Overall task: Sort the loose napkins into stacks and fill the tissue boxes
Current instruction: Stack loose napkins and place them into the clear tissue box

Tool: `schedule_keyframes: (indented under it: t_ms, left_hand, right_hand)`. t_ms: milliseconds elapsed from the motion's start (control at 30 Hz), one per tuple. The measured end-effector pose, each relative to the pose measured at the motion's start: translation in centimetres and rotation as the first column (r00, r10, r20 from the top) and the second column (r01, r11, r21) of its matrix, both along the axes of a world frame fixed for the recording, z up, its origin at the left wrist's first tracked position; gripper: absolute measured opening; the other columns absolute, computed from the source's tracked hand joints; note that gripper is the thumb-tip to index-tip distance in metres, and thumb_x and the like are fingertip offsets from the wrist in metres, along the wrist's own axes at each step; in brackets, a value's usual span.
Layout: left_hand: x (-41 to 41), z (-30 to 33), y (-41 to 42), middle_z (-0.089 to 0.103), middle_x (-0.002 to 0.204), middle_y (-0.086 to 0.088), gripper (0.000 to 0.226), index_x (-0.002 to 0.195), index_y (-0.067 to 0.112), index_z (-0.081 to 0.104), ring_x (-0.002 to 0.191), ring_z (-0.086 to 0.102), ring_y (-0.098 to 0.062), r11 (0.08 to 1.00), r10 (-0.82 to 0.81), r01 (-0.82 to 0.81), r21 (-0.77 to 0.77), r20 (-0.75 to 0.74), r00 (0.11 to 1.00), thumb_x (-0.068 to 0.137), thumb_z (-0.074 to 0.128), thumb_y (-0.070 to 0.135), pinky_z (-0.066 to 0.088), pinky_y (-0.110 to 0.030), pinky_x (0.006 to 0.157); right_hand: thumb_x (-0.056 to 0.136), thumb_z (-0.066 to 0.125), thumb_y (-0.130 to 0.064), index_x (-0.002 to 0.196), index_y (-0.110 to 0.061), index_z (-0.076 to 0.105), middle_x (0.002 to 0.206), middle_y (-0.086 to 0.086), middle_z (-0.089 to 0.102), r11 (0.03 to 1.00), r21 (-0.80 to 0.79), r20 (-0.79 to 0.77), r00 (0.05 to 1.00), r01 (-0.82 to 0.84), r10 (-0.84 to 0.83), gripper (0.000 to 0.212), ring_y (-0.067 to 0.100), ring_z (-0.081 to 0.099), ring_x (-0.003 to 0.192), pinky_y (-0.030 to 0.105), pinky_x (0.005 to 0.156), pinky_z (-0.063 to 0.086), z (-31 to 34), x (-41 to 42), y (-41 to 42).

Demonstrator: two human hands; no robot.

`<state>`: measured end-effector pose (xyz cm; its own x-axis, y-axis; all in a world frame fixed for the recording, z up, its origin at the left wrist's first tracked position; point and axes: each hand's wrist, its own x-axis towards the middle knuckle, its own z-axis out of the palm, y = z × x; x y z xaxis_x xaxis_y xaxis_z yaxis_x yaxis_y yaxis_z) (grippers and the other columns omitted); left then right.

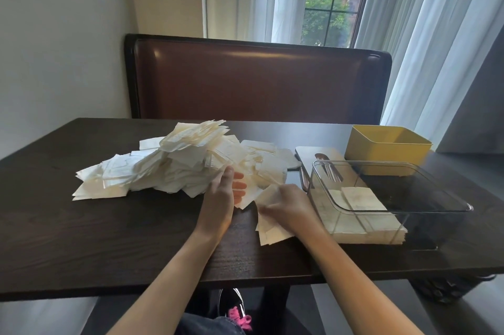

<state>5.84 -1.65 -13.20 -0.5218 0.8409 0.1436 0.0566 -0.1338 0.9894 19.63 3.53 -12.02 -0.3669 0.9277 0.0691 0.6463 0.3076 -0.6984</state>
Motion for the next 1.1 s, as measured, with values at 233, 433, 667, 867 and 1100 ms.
schedule_keyframes:
  t_ms: [233, 433, 667, 867, 1100]
  left_hand:
    - [0.2, 0.4, -0.5, 0.074, 0.092, -0.008, 0.055, 0.102, 0.015, 0.068, 0.086, 0.073, -0.019, 0.993, -0.07, 0.072, 0.093, -0.019, 0.997, 0.088, 0.042, 0.061, 0.057, -0.032, 0.084]
    - [0.6, 1.1, -1.2, 0.066, 0.084, -0.016, 0.018, 0.089, 0.01, 0.071, 0.075, 0.064, -0.024, 0.939, -0.329, 0.333, 0.087, -0.055, 0.943, 0.097, 0.065, 0.025, 0.053, -0.027, 0.06]
    - [-0.1, 1.4, -1.7, 0.069, 0.093, -0.01, 0.016, 0.084, 0.023, 0.074, 0.088, 0.067, -0.023, 0.91, -0.402, 0.375, 0.177, 0.157, 0.902, 0.081, 0.059, 0.019, 0.056, -0.033, 0.063]
    - [0.2, 1.6, -1.9, 0.073, 0.113, -0.015, 0.029, 0.123, 0.013, 0.065, 0.103, 0.07, -0.026, 0.885, -0.464, 0.461, 0.069, 0.225, 0.857, 0.094, 0.065, 0.014, 0.06, -0.04, 0.082]
    - [-0.7, 1.7, -2.4, 0.074, 0.099, -0.009, 0.039, 0.112, 0.014, 0.07, 0.09, 0.071, -0.02, 0.88, -0.47, 0.467, 0.083, 0.287, 0.835, 0.073, 0.067, 0.012, 0.058, -0.031, 0.069]
  right_hand:
    - [0.08, 0.078, -0.015, 0.075, -0.021, 0.074, 0.068, -0.011, 0.07, 0.999, -0.014, -0.487, 0.873, 0.039, -0.041, 0.009, -0.006, 0.06, 0.059, 0.019, 0.059, 0.049, 1.3, 0.4, -0.2]
    - [0.085, 0.072, -0.008, 0.091, -0.009, 0.071, 0.078, 0.005, 0.072, 0.983, -0.173, -0.761, 0.642, -0.06, -0.094, 0.006, 0.018, 0.068, 0.071, 0.03, 0.061, 0.055, 3.0, -0.1, -0.7]
    - [0.089, 0.067, -0.004, 0.105, -0.006, 0.073, 0.091, 0.006, 0.074, 0.944, -0.276, -0.754, 0.65, -0.182, -0.095, 0.017, 0.011, 0.068, 0.075, 0.018, 0.058, 0.051, 2.7, 0.2, -0.1]
    - [0.093, 0.065, -0.012, 0.104, -0.006, 0.073, 0.088, 0.005, 0.075, 0.885, -0.341, -0.793, 0.602, -0.317, -0.09, 0.015, 0.014, 0.071, 0.076, 0.026, 0.063, 0.056, 3.2, 0.3, -0.2]
    - [0.091, 0.067, -0.007, 0.107, -0.01, 0.07, 0.095, 0.007, 0.073, 0.871, -0.387, -0.743, 0.661, -0.304, -0.1, 0.017, 0.015, 0.068, 0.075, 0.025, 0.062, 0.055, 2.9, -0.4, 0.0]
